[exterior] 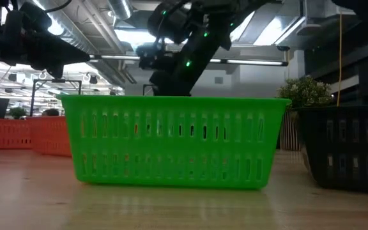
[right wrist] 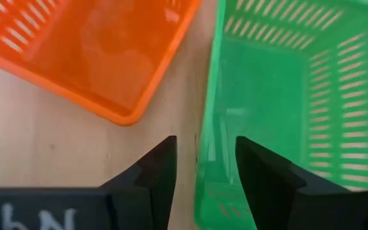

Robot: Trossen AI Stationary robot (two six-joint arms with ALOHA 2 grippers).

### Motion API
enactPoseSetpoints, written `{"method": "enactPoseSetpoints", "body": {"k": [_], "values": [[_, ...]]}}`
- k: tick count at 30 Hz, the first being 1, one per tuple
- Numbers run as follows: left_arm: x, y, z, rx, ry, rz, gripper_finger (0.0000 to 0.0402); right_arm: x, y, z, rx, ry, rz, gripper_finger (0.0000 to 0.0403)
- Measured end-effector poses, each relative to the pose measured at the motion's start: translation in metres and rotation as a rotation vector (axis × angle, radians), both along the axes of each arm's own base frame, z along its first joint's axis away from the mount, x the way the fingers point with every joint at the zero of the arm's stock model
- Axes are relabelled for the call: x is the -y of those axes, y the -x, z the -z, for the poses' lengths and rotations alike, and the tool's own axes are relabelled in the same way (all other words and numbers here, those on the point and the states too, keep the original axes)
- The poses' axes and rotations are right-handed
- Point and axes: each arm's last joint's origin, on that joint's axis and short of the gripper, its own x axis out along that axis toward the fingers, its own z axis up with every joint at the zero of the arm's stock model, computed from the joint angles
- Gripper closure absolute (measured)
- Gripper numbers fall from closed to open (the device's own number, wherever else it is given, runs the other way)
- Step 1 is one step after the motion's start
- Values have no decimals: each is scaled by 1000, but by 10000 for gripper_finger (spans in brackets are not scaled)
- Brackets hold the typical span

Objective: Stack baskets by color
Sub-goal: Stack the middle green bin on top of the top green bin

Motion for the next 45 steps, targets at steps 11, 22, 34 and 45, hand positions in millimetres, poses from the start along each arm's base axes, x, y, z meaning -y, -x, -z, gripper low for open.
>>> {"method": "enactPoseSetpoints", "body": {"k": [11,22,34,45], "values": [[0,0,2,-23,4,0,390,2,-4,14,-22,73,43,270],[0,0,2,-24,4,0,390,-18,-7,-15,-5,205,-42,397],[0,0,4,-34,27,2,390,25,39,-146,-35,624,96,401],[0,-1,5,-44,22,1,390,136,98,-178,17,281,122,401]]}}
